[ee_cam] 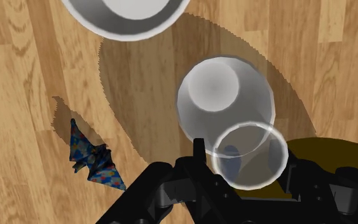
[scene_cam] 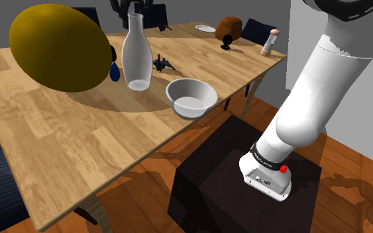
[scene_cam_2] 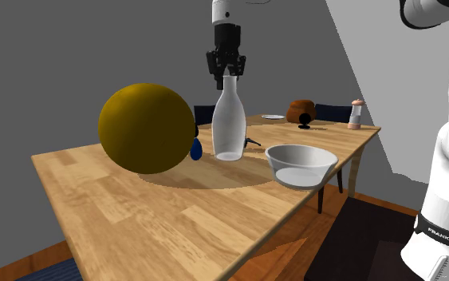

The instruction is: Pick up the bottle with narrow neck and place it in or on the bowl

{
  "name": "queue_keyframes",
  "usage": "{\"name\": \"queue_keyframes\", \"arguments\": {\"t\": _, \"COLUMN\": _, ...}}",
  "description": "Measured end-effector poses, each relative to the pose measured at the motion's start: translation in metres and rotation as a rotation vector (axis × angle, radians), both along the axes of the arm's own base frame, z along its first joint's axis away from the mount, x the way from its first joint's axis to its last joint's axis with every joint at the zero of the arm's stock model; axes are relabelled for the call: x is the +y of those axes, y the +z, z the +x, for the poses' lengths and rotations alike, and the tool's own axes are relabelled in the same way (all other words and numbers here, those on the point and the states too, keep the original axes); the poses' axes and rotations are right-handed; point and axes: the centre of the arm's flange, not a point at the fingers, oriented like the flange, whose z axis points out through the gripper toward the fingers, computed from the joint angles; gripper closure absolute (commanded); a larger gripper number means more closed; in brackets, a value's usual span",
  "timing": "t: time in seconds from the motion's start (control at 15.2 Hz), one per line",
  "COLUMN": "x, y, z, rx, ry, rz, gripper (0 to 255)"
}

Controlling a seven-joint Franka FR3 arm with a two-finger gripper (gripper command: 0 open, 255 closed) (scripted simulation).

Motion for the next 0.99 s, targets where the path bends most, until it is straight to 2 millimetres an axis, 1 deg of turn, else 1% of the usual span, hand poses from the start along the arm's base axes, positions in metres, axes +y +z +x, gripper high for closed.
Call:
{"name": "queue_keyframes", "arguments": {"t": 0.53, "x": -0.003, "y": 0.042, "z": 0.001, "rx": 0.0, "ry": 0.0, "rz": 0.0, "gripper": 255}}
{"name": "queue_keyframes", "arguments": {"t": 0.99, "x": 0.0, "y": 0.079, "z": 0.0, "rx": 0.0, "ry": 0.0, "rz": 0.0, "gripper": 255}}
